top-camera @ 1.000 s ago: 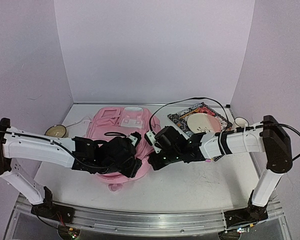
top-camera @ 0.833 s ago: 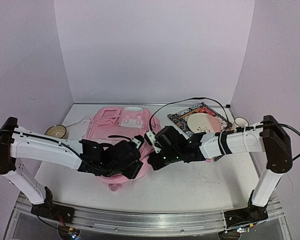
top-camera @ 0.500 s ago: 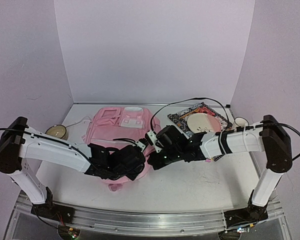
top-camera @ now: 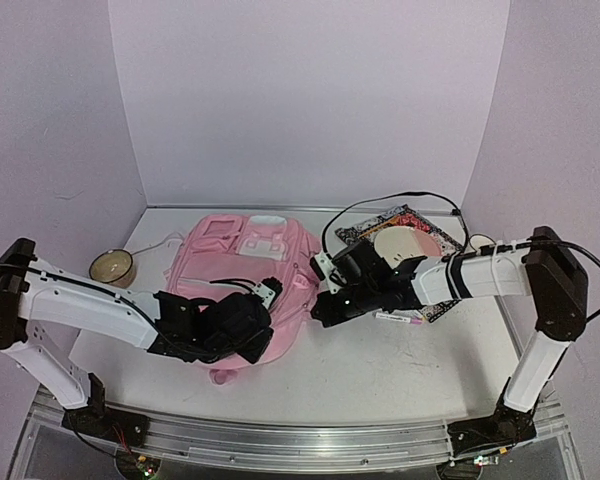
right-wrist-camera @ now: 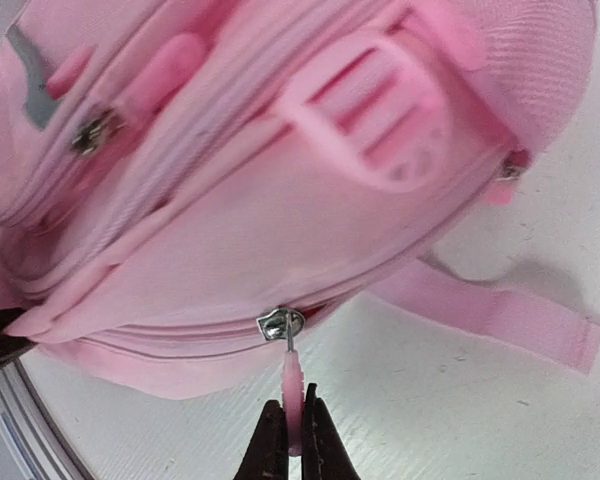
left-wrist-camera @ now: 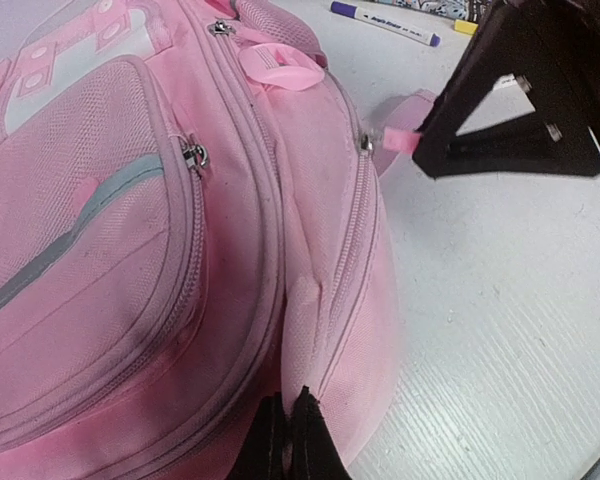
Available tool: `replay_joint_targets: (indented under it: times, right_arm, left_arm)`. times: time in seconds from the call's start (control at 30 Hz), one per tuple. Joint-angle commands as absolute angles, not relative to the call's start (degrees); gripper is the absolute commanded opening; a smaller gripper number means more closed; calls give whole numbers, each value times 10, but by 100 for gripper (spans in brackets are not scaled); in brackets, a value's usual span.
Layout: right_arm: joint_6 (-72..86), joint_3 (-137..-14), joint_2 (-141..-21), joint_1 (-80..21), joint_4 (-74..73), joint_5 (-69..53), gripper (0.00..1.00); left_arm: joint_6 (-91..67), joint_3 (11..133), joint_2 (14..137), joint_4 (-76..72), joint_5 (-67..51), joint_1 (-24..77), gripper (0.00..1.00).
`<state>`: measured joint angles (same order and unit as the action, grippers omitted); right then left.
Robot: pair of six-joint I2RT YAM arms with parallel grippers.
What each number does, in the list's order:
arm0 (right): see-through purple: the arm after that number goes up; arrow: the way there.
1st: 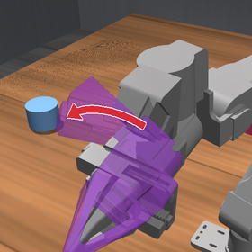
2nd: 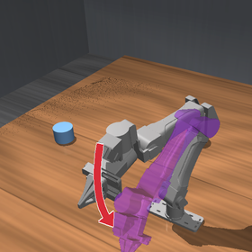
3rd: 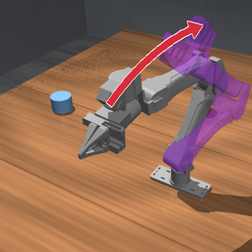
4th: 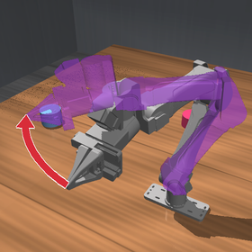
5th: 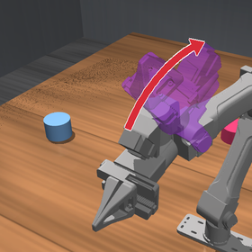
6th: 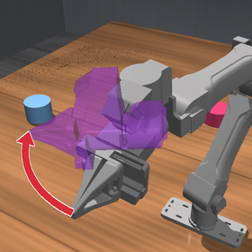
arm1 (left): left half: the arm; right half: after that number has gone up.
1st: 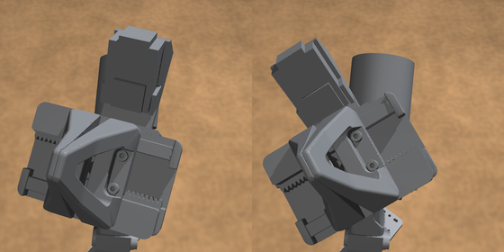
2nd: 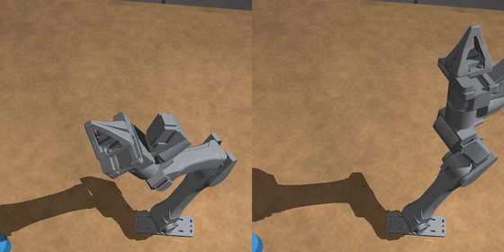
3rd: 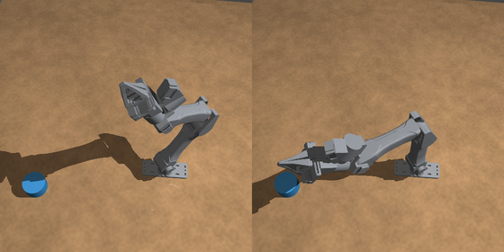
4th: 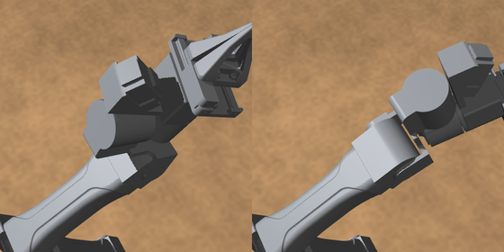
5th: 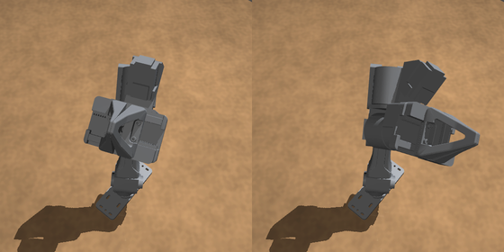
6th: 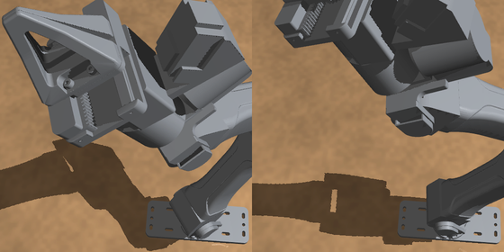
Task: Pack the student bag
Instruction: Zip the student bag into the largest pocket of the bag.
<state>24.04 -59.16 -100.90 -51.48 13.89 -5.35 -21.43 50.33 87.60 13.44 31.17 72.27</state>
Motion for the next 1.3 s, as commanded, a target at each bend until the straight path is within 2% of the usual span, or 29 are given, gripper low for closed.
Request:
replay_joint_targets:
  times: [0.0,0.33,0.67,0.8,0.83,1.07,1.27]
  right_arm:
    - [223,-593,-982,-477,145,-41,0]
    - [200,-628,-1034,-454,144,-45,0]
    - [192,-676,-1071,-440,144,0,0]
    - [187,-682,-1063,-440,143,-33,5]
    - [188,-677,-1057,-440,143,-47,8]
    - [197,-608,-972,-448,147,-98,32]
    - [156,-614,-954,-453,152,-183,43]
  left_arm:
    - [-245,472,816,157,288,724,0]
    - [-265,465,783,161,248,724,0]
    - [-289,463,776,161,194,723,0]
    - [-295,474,791,160,182,724,0]
    - [-298,478,794,160,181,724,2]
    - [-312,503,774,162,198,724,31]
    - [-312,531,743,214,239,705,52]
